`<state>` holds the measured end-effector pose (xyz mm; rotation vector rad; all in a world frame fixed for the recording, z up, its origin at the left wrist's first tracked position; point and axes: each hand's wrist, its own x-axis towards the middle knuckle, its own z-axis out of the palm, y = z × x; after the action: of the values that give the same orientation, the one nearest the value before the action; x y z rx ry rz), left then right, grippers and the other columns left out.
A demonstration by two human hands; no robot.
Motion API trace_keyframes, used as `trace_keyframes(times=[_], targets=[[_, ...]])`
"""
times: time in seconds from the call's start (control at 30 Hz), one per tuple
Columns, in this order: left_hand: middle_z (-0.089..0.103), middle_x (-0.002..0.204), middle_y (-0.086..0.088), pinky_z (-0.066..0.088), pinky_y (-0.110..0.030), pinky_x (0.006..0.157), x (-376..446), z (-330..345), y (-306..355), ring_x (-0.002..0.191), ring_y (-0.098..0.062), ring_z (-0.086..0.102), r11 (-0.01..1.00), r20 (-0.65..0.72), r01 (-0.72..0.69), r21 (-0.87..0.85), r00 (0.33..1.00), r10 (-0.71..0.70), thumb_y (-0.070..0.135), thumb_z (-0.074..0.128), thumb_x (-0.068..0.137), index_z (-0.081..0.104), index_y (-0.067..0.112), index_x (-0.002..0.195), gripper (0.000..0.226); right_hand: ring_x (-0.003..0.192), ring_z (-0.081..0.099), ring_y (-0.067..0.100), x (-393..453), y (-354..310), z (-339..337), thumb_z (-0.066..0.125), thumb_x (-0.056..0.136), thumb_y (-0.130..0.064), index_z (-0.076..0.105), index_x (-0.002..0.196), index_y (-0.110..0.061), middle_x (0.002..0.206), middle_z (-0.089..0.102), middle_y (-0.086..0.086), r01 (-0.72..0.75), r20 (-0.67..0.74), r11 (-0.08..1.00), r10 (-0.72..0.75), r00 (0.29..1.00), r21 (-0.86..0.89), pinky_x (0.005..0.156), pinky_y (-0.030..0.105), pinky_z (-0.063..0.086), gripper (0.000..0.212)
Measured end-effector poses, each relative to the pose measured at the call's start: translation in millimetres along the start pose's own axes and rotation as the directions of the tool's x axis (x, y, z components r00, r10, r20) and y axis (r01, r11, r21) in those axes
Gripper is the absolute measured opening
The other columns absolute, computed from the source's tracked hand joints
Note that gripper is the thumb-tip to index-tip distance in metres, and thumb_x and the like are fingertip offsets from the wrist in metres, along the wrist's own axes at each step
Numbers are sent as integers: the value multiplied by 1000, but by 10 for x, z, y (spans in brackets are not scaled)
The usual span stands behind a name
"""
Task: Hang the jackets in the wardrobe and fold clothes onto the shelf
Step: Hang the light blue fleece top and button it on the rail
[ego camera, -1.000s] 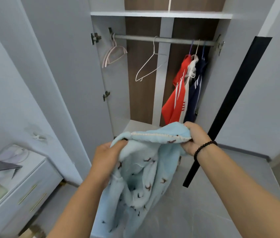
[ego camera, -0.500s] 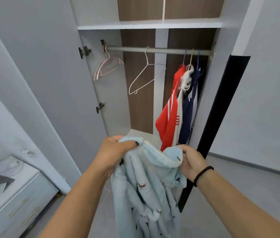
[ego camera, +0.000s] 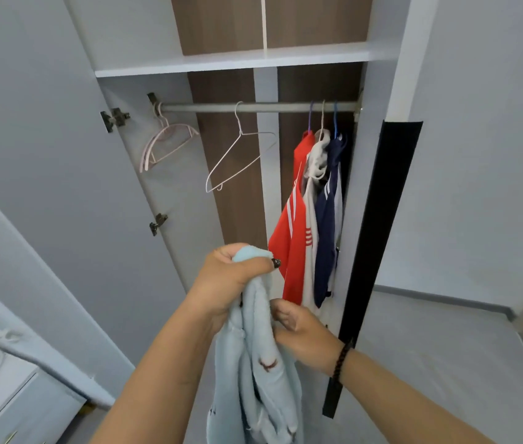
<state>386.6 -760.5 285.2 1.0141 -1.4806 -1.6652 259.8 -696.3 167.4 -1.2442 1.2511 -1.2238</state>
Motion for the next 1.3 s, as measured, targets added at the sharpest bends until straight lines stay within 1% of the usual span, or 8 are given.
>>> trace_keyframes(times=[0.17, 0.27, 0.5, 0.63, 0.73, 1.0, 1.17, 1.3], targets=[[68, 65, -5, 51, -24, 50, 356, -330, 42, 56, -16, 64, 999, -70, -26, -33, 997, 24, 9, 79, 75, 72, 21, 59, 22, 88, 57, 24, 307, -33, -100, 55, 93, -1, 54, 100, 11, 104, 57, 36, 25, -189, 1000, -27, 982, -13, 85, 48, 48, 13], [61, 59, 6, 42, -21, 42, 632, -649, 53, 50, -8, 55, 984, -115, -104, 147, 986, 121, 20, 88, 67, 58, 25, 54, 33, 85, 58, 23, 610, -134, -108, 58, 92, -7, 61, 96, -1, 98, 62, 23, 95, -327, 993, -111, 938, -66, 81, 41, 51, 8], [62, 117, 33, 50, -10, 78, 1348, -1478, 31, 105, 13, 58, 809, 102, -359, 465, 930, 354, 27, 81, 76, 46, 66, 127, 73, 72, 54, 6, 1637, -391, 98, 63, 90, -12, 66, 86, -17, 76, 62, -6, 170, -323, 956, -243, 915, -239, 68, 20, 46, 7], [72, 102, 13, 56, -31, 82, 1795, -1883, -3, 88, -8, 68, 798, 141, -343, 496, 938, 315, 22, 78, 80, 64, 55, 106, 45, 69, 54, 3, 2216, -475, 265, 65, 88, -5, 69, 86, -15, 76, 65, -9, 166, -262, 951, -235, 936, -259, 64, 17, 44, 11], [68, 93, 11, 51, -22, 75, 2119, -2170, -26, 85, -8, 63, 758, 154, -332, 561, 942, 299, 31, 78, 81, 67, 48, 88, 21, 72, 58, 0, 2593, -490, 384, 66, 87, -5, 70, 87, -19, 79, 68, -13, 137, -233, 949, -207, 950, -285, 66, 16, 46, 15], [58, 97, 18, 39, -7, 67, 2872, -2801, -51, 86, 2, 55, 547, 304, -300, 781, 949, 86, 39, 82, 74, 64, 39, 92, 25, 87, 63, 11, 3390, -420, 613, 72, 81, -6, 70, 87, -22, 90, 67, -5, 55, -284, 917, -179, 942, -395, 78, 19, 50, 16], [50, 89, 15, 45, -21, 73, 3427, -2934, 193, 81, -5, 54, 446, 313, -362, 818, 932, 182, 42, 74, 81, 57, 37, 73, 19, 85, 63, 7, 3914, -494, 460, 70, 82, -6, 69, 84, -25, 90, 67, -6, 23, -328, 904, -179, 928, -427, 76, 17, 50, 20], [54, 71, 17, 39, -12, 61, 3754, -2901, 220, 68, 0, 51, 583, 219, -331, 742, 942, 255, 39, 64, 90, 52, 32, 68, 27, 72, 61, 1, 4348, -515, 343, 71, 82, -6, 69, 79, -29, 82, 69, -8, 24, -308, 924, -152, 939, -383, 65, 13, 48, 23]])
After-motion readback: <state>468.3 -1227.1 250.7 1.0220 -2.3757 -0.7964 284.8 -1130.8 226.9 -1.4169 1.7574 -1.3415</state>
